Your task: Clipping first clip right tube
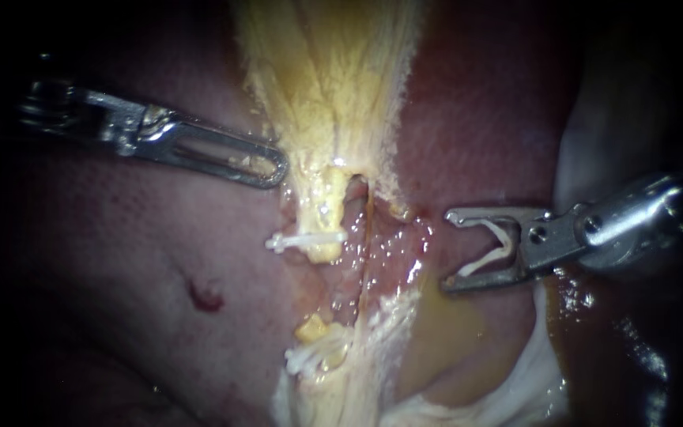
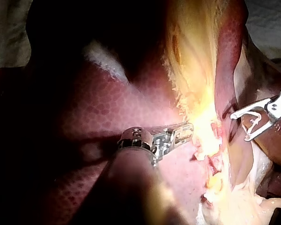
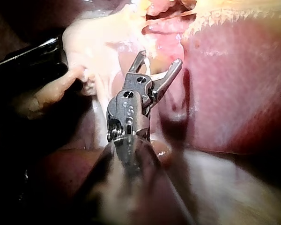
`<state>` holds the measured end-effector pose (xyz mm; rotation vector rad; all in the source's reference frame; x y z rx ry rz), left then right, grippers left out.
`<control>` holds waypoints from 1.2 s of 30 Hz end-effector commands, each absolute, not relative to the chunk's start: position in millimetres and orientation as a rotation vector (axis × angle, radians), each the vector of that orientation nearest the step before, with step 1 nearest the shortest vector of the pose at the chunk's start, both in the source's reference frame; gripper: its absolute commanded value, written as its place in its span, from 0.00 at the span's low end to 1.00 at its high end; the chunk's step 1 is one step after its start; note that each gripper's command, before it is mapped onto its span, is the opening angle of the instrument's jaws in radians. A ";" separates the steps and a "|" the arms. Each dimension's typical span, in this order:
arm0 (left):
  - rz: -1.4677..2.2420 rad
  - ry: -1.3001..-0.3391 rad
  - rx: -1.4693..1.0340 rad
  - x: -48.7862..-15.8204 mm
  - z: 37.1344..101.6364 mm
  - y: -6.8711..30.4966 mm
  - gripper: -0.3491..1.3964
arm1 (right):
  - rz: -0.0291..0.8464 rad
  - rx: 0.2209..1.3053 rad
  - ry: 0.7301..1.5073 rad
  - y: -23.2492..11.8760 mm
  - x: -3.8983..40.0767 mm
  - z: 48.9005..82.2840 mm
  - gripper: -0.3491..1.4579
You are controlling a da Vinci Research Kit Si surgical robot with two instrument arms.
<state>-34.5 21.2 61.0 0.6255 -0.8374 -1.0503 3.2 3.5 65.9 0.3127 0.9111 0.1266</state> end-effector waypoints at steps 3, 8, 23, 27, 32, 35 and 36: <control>-1.050 -0.837 0.628 -34.3 60.5 21.4 0.00 | 0.126 0.313 0.911 3.5 3.3 65.9 0.47; -1.055 -0.835 0.637 -33.2 58.4 22.4 0.00 | 0.126 0.312 0.911 3.5 3.3 65.9 0.47; -1.069 -0.835 0.621 -31.0 56.3 22.9 0.00 | 0.127 0.312 0.914 3.4 3.5 65.8 0.47; -1.069 -0.835 0.620 -31.0 56.3 22.9 0.00 | 0.123 0.342 0.954 3.1 4.2 65.5 0.47; -1.069 -0.835 0.620 -31.0 56.3 22.9 0.00 | 0.128 0.410 1.012 2.3 6.0 65.1 0.47; -1.070 -0.835 0.620 -31.0 56.2 22.8 0.00 | 0.146 0.445 1.034 1.6 7.4 65.0 0.47; -1.070 -0.835 0.620 -31.0 56.2 22.8 0.00 | 0.155 0.461 1.045 1.3 8.0 65.0 0.47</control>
